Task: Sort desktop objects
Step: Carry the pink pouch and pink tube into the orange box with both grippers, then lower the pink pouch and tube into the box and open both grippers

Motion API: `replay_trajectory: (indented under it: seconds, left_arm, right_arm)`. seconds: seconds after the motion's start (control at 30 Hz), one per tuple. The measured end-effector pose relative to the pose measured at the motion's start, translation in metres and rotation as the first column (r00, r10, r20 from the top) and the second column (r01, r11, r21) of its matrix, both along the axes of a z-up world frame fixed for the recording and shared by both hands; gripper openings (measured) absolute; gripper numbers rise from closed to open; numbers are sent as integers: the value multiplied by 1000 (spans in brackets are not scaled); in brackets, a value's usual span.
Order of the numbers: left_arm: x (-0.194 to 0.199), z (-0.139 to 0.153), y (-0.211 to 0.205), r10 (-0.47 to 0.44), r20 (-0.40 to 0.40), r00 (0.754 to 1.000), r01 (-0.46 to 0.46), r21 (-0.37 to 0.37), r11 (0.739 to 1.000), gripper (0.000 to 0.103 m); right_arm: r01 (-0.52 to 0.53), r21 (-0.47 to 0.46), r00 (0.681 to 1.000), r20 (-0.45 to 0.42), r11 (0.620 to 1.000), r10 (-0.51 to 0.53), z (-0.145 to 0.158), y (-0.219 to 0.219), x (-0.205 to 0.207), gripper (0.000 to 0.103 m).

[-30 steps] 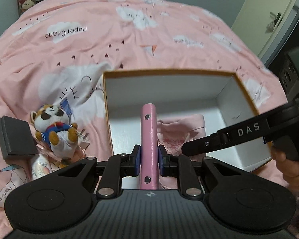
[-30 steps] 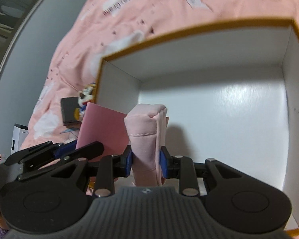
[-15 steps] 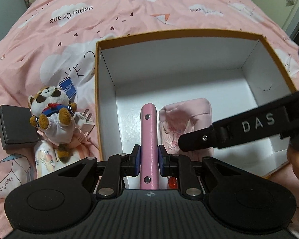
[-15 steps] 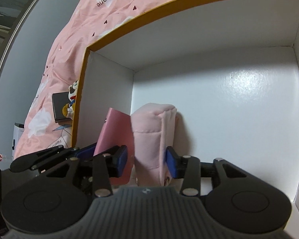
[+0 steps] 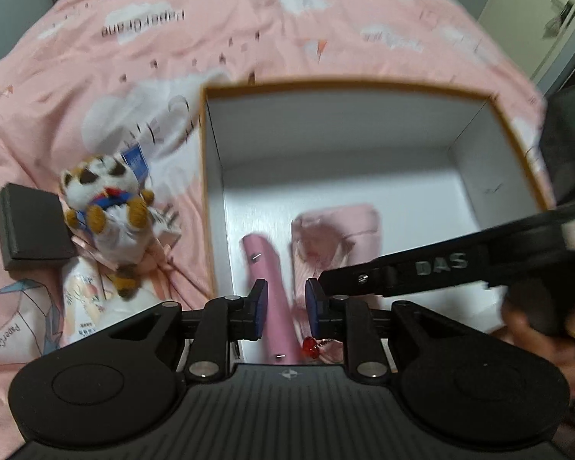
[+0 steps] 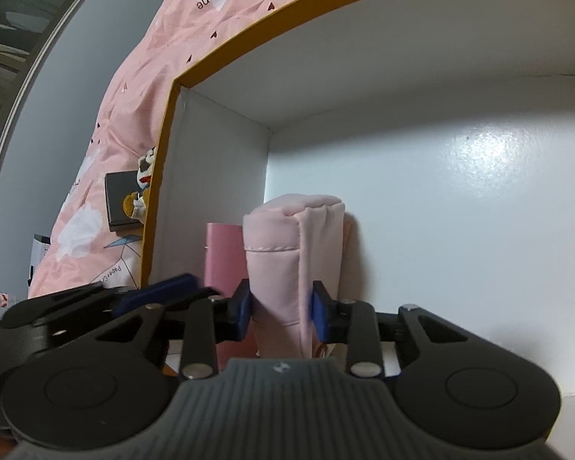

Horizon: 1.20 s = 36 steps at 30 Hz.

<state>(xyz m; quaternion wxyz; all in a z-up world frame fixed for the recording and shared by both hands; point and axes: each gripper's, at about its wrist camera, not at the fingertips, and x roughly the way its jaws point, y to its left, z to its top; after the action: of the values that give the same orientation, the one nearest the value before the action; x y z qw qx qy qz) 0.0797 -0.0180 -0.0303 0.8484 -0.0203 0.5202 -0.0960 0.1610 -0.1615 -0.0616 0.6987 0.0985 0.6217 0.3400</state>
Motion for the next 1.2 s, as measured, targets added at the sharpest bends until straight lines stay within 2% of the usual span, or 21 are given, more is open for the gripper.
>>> replay_trajectory:
  seconds: [0.1,0.2,0.37,0.43,0.57,0.73,0.8,0.87,0.93,1.07,1.2]
  left_arm:
    - [-12,16,18,15,75,997,-14,-22,1000,30]
    - [-19,23,35,70,106,992,-70,-7,998,38]
    - [-18,10,54,84,26,996,-82,-81,993,39]
    - [-18,3,55,69,-8,998,-69,-116,991,39]
    - [-21,-5,53,29,-23,999,-32,-168,985,41]
    - [-24,-4,50,7,3,1000,-6,-162,987,41]
    - [-25,-4,49,3,3,1000,-3,-157,988,41]
    - [-24,-6,49,8,1,1000,-8,-152,988,41]
    - [-25,-6,50,9,6,1000,-8,-152,988,41]
    - [-29,-3,51,21,31,999,-15,-168,986,41]
    - [-35,-1,49,29,61,998,-19,-156,988,41]
  right_arm:
    - [-18,-8,1000,-24,1000,18,-1,7,2,34]
    - [-36,-20,998,-57,999,35,-2,18,5,33]
    - [-53,13,991,-124,999,54,0,34,10,33]
    - [-56,-20,992,-118,998,53,-6,41,10,33]
    - [-48,-10,989,-139,999,46,-14,43,10,34]
    - [-35,55,978,-204,998,45,-16,38,11,34]
    - [-30,46,976,-215,998,39,-18,37,13,35]
    - [-31,28,974,-221,999,37,-22,39,14,41]
    - [-42,23,980,-196,999,46,-21,41,10,43]
    - [-24,21,998,-53,999,25,-5,34,-1,55]
    - [-52,-11,995,86,999,53,8,30,-19,56]
